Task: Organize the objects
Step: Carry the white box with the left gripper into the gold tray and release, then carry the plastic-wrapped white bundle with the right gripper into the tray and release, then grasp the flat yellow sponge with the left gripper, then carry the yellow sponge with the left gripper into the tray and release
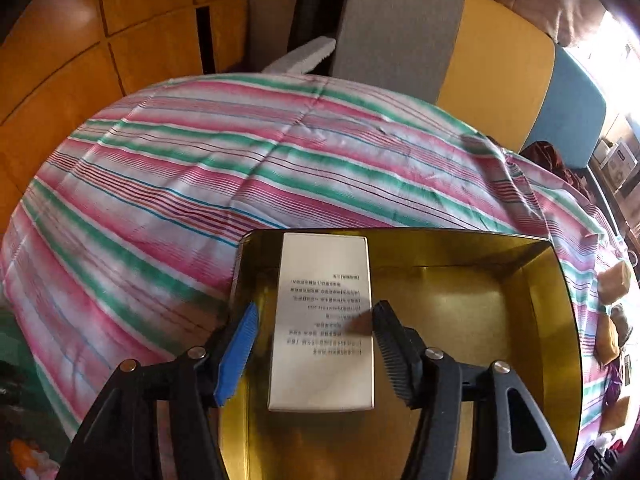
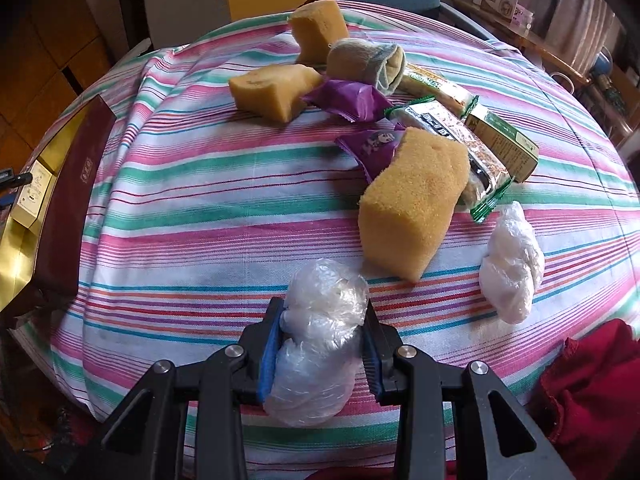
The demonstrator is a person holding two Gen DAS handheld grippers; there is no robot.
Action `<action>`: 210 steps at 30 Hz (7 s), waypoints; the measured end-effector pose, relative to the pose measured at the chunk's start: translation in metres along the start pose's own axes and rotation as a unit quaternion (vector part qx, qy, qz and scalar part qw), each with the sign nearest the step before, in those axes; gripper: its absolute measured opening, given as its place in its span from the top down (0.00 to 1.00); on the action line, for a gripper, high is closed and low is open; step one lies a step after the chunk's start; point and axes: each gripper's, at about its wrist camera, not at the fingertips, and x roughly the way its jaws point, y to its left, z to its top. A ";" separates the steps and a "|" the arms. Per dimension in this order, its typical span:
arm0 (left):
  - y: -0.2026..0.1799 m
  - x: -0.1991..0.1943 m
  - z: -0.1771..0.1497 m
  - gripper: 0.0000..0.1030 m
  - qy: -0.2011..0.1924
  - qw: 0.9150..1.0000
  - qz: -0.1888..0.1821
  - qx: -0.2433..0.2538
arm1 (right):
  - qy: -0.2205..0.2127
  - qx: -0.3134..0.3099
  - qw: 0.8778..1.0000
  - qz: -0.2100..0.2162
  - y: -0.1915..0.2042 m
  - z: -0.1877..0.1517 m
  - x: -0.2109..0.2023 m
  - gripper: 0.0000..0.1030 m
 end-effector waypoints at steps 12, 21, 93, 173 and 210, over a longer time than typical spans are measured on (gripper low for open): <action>-0.014 -0.086 -0.075 0.42 -0.083 0.996 -0.033 0.016 | -0.014 -0.013 1.000 -0.008 0.012 0.000 0.006 0.64; -0.025 -0.114 -0.113 0.42 -0.091 0.994 -0.057 0.019 | -0.030 -0.020 0.999 -0.015 0.028 0.012 0.019 0.65; -0.203 -0.129 -0.086 0.35 -0.073 0.963 -0.150 0.213 | -0.181 0.099 0.977 0.061 -0.028 0.119 -0.038 0.00; -0.319 -0.072 -0.131 0.46 -0.028 0.940 -0.227 0.253 | -0.102 0.027 0.992 0.073 -0.032 0.123 0.005 0.00; -0.021 -0.134 -0.141 0.46 -0.088 0.984 -0.150 0.038 | 0.106 -0.055 0.993 -0.004 0.003 0.165 0.097 0.48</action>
